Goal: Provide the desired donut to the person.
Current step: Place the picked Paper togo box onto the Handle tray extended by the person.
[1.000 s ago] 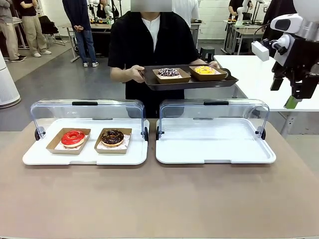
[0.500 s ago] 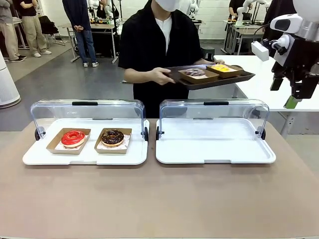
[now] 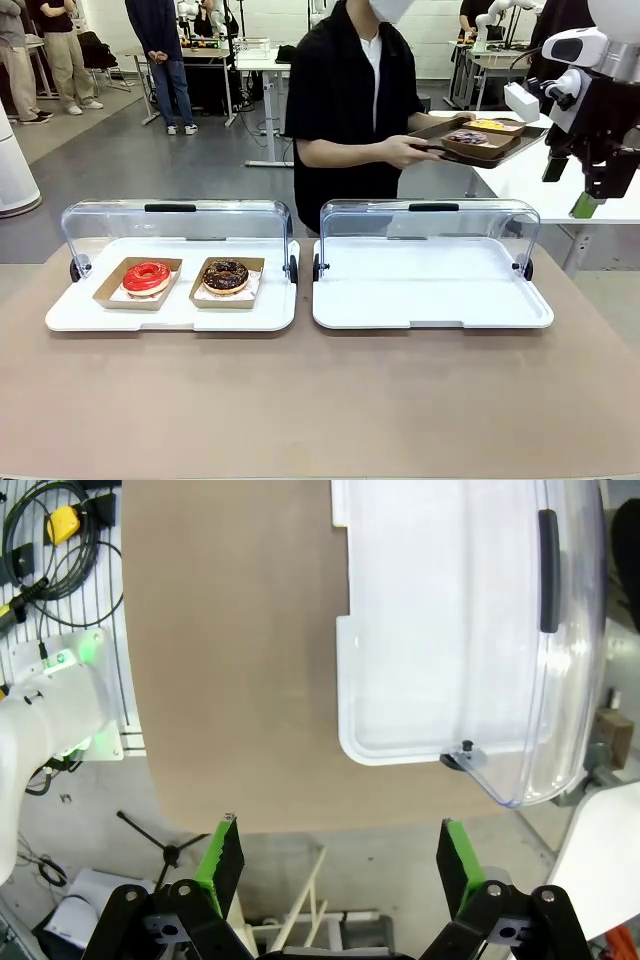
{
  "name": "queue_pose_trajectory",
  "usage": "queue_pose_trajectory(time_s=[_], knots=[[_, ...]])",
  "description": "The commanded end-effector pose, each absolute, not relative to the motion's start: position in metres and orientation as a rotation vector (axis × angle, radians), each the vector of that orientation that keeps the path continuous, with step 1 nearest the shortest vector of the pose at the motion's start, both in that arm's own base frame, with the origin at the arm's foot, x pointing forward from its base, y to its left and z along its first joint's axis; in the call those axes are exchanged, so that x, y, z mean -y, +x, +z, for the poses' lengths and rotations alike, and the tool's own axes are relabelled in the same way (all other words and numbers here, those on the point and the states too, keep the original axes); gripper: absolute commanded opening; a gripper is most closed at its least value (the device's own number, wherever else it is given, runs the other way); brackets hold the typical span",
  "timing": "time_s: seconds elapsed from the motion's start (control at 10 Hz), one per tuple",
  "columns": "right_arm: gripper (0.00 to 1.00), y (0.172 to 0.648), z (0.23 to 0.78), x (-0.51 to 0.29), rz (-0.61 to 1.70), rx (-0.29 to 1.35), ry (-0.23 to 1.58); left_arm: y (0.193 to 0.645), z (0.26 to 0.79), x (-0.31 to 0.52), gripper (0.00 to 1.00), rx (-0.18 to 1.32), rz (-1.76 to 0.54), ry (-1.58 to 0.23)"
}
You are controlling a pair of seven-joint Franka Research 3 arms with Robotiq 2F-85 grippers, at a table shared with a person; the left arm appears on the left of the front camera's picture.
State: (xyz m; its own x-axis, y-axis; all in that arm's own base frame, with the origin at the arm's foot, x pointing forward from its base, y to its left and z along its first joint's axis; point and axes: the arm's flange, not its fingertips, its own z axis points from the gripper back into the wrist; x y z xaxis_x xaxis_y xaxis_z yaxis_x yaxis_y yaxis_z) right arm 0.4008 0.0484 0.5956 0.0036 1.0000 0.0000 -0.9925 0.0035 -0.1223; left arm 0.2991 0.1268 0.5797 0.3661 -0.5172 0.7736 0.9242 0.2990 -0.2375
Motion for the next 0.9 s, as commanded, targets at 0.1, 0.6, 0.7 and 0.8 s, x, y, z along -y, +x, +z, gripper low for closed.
queue_pose_trajectory(time_s=[0.1,0.6,0.7,0.8], knots=[[1.0,0.4,0.597,-0.048,1.56,0.09,-0.103,0.299,0.58,-0.128,1.0,0.661,-1.06,-0.762],[1.0,0.407,0.612,-0.028,1.491,0.192,0.103,0.299,0.58,-0.128,1.0,0.661,-1.06,-0.762],[1.0,0.408,0.624,0.006,1.496,0.284,0.3,0.299,0.58,-0.128,1.0,0.661,-1.06,-0.762],[1.0,0.406,0.63,0.039,1.429,0.383,0.463,0.299,0.58,-0.128,1.0,0.661,-1.06,-0.762]])
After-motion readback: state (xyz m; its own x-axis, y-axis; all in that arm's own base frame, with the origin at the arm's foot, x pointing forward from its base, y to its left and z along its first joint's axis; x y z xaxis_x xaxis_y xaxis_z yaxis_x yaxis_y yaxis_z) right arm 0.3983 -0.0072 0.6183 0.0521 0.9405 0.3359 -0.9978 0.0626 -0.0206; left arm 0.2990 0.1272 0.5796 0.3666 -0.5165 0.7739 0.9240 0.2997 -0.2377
